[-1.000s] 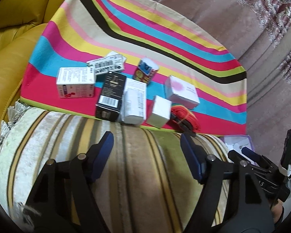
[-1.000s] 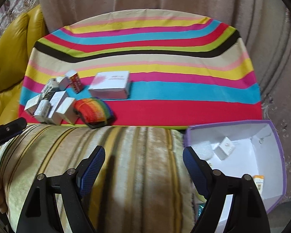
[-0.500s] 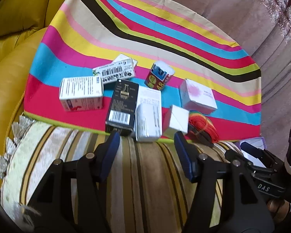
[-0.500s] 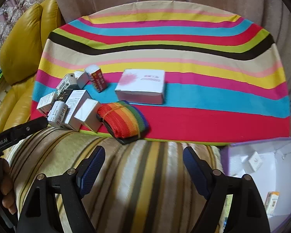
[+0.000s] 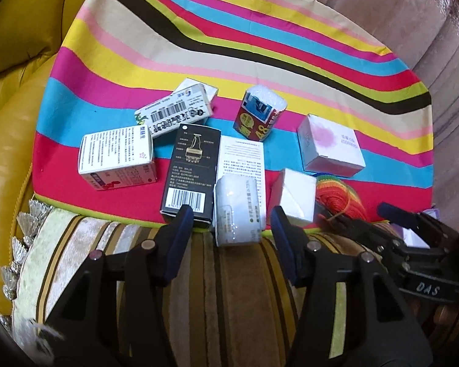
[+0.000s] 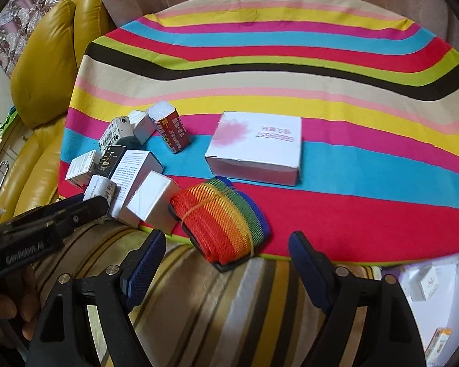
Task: Organize objects
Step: 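Return both tools to the table and grasp the white bottle box with the left tool, then grasp the rainbow strap bundle with the right tool while the left tool holds the white bottle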
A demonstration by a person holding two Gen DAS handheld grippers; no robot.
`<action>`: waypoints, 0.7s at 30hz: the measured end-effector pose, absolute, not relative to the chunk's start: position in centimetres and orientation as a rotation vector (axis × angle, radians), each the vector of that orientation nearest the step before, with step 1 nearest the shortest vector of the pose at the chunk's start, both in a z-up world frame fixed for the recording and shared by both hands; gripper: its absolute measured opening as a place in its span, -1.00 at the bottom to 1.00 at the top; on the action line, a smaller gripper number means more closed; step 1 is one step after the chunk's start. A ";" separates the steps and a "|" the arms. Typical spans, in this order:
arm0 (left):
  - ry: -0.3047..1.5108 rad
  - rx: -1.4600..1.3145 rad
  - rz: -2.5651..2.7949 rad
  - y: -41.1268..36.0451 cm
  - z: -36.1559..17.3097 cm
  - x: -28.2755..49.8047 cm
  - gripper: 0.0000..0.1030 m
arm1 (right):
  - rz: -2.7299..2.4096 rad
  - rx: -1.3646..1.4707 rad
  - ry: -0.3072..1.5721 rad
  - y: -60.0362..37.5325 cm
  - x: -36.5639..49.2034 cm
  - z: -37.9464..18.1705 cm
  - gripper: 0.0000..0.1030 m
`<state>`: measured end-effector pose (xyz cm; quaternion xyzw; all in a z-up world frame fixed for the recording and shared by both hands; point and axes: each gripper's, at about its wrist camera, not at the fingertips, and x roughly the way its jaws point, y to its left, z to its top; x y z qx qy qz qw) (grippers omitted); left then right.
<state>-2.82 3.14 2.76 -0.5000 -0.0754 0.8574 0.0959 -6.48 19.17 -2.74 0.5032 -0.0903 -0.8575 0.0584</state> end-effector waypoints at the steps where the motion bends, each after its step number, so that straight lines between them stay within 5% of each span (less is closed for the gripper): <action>1: -0.215 -1.481 2.544 3.2 2.7 -2.8 0.04 | -2.576 1.530 -0.280 19.2 -6.9 -3.0 0.62; 12: -0.221 -1.468 2.555 3.2 2.6 -2.9 -0.32 | -2.414 1.587 -0.294 19.0 -10.7 -5.2 0.62; 21: -0.250 -1.453 2.546 2.9 2.6 -2.6 -0.35 | -2.431 1.567 -0.217 18.2 -10.7 -5.1 0.39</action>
